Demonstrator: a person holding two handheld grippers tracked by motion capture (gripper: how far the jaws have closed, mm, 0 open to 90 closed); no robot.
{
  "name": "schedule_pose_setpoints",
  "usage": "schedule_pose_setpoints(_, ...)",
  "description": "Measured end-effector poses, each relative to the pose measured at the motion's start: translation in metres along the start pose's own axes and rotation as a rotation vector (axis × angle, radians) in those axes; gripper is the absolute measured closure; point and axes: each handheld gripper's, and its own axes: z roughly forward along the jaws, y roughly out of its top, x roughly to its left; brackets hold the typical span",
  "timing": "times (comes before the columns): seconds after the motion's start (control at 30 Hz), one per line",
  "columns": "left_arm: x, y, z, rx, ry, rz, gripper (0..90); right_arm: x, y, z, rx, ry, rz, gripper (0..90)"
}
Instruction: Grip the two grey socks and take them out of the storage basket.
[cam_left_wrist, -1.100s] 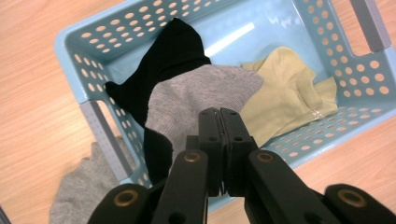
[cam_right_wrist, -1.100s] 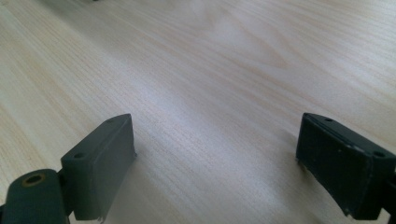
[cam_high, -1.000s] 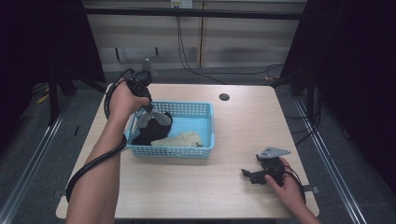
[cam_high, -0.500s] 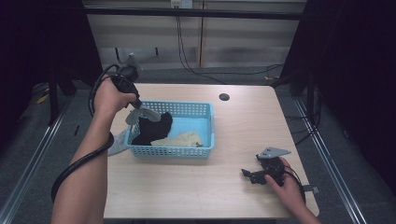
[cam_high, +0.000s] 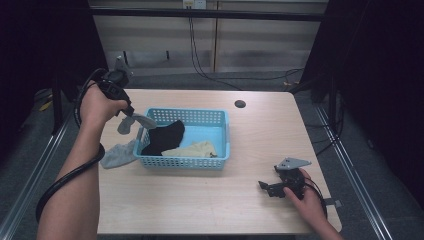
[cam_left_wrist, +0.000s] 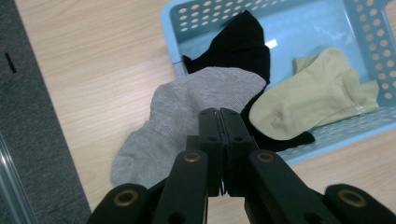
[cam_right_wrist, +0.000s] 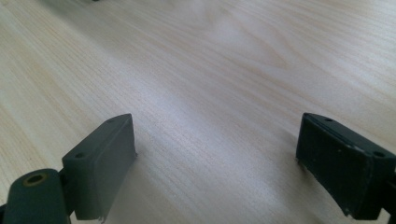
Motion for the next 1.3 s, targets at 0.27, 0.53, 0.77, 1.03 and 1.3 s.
schedule_pose_setpoints(0.27, 0.016, -0.011, -0.001, 0.004, 0.012, -0.027, 88.4, 0.0, 0.0, 0.0, -0.002, 0.0, 0.0, 11.1)
schedule_pose_setpoints(0.53, 0.031, -0.023, -0.003, -0.026, 0.015, -0.07, 88.4, 0.0, 0.0, 0.0, -0.002, 0.0, 0.0, 11.1)
schedule_pose_setpoints(0.77, 0.041, -0.031, -0.002, -0.022, 0.022, -0.083, 88.4, 0.0, 0.0, 0.0, -0.002, 0.0, -0.001, 11.1)
schedule_pose_setpoints(1.03, 0.05, -0.04, 0.007, -0.009, 0.042, -0.114, 88.3, 0.0, 0.0, 0.0, -0.002, 0.0, -0.001, 11.1)
schedule_pose_setpoints(1.3, 0.057, -0.044, 0.021, -0.027, 0.077, -0.128, 88.4, 0.0, 0.0, 0.0, -0.001, -0.001, 0.001, 11.1)
